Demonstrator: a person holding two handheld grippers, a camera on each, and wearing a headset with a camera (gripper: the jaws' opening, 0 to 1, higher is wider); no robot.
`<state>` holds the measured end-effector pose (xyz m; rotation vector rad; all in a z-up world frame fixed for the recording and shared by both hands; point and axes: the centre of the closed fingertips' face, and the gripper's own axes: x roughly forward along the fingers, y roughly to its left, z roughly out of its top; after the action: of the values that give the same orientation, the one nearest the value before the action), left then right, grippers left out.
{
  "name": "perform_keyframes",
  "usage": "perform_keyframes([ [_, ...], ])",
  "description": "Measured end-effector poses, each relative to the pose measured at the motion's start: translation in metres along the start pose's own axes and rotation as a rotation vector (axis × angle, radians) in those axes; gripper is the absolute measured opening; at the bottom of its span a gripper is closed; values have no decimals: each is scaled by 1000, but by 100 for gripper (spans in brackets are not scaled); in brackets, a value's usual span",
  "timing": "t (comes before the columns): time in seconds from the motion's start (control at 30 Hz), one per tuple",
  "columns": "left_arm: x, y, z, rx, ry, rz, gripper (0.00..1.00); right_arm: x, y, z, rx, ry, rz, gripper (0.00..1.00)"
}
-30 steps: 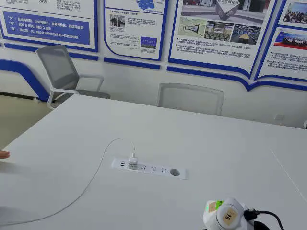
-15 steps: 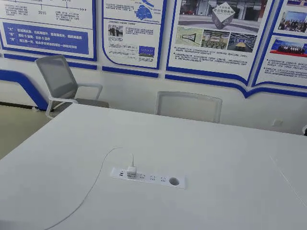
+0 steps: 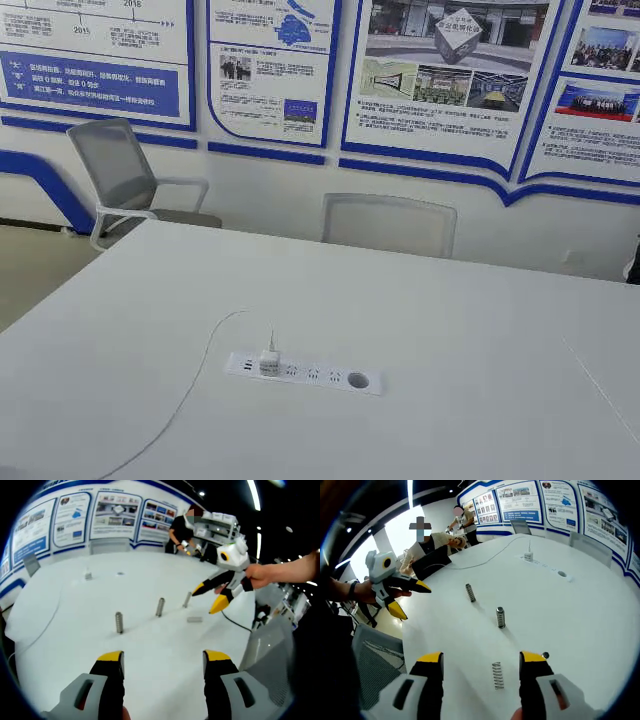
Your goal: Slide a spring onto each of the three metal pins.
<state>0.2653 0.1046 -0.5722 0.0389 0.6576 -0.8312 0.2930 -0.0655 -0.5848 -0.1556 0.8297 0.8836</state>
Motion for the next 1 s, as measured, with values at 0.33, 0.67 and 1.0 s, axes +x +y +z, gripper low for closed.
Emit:
perform_keyframes([
  [0.33,-1,1,2,6,1,3,66,-11,-1,-10,28,-21,-21,68],
  [0.67,0,0,3,11,4,3,67,-14,0,-10,54,-65,-34,70],
  [1.0,2,-1,5,15,8,1,68,-21,4,-21,81,-86,-47,73],
])
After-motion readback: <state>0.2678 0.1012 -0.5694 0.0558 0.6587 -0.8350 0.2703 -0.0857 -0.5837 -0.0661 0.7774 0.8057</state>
